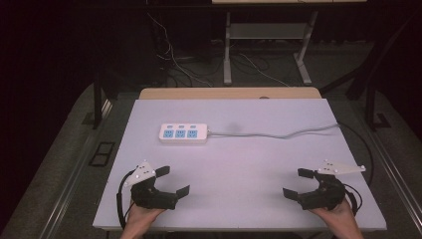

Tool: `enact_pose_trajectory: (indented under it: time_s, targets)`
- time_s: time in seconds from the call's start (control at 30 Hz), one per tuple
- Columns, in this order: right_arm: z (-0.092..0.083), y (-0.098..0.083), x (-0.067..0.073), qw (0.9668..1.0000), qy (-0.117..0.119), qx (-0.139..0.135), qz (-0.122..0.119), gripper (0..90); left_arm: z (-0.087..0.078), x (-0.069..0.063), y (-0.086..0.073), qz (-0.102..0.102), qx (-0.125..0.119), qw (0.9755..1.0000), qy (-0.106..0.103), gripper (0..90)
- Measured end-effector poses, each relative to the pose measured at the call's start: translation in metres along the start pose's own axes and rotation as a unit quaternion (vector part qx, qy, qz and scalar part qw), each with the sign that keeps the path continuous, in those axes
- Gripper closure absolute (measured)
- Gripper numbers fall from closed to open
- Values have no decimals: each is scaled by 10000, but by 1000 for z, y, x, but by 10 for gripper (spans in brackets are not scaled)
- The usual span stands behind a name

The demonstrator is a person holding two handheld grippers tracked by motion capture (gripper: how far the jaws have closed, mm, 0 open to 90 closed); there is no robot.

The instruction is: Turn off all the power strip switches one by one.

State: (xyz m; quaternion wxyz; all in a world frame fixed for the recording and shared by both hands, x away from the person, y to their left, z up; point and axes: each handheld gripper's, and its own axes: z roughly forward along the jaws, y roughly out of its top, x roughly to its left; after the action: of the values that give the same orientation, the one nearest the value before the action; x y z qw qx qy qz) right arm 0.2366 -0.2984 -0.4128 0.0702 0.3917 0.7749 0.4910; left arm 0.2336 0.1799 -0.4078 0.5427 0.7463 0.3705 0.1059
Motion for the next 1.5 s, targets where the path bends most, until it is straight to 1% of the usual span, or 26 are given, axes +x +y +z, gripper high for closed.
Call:
enact_pose_trajectory:
  time_s: [0.27,0.37,0.53,0.83,0.9,1.13,1.27,1.43,1.5]
  targets:
    - [-2,-1,-1,10000,16,22,54,6,1,0,1,15,48,10000,-45,0]
    - [-2,-1,-1,10000,35,33,71,6,1,0,1,-37,51,10000,-45,0]
    - [-1,-1,-3,9999,74,57,129,6,1,0,1,-45,50,9999,-82,0]
    - [0,-2,-4,9998,84,92,137,6,5,-2,3,25,203,9997,-140,0]
    - [0,-2,-3,9998,87,99,144,6,5,-2,3,-3,224,9996,-146,0]
    - [2,-1,-5,9997,121,96,167,6,7,-1,5,7,358,9992,-193,0]
    - [3,0,-6,9996,162,47,210,6,8,-2,7,39,425,9989,-213,0]
    - [6,2,-6,9996,156,104,209,7,7,-1,12,50,450,9987,-247,0]
    - [6,2,-6,9995,190,131,197,6,7,0,14,60,467,9985,-262,0]
